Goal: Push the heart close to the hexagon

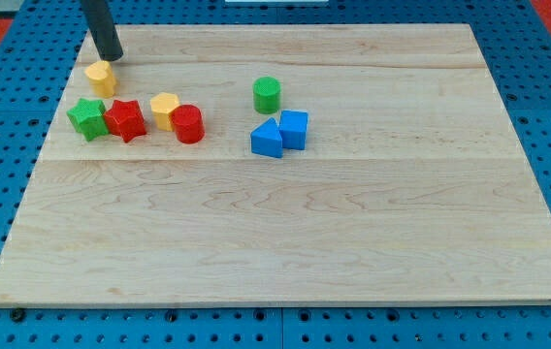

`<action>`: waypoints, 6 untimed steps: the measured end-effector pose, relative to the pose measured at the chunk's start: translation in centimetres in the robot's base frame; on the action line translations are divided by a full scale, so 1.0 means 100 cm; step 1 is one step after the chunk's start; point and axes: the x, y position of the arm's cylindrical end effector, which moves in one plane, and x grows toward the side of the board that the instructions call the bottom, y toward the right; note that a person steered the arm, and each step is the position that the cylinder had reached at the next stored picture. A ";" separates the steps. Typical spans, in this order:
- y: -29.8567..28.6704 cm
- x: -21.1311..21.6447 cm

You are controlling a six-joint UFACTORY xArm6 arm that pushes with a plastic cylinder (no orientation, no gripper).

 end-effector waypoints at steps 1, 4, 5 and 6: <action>-0.030 0.032; 0.077 0.074; 0.042 0.064; 0.014 0.017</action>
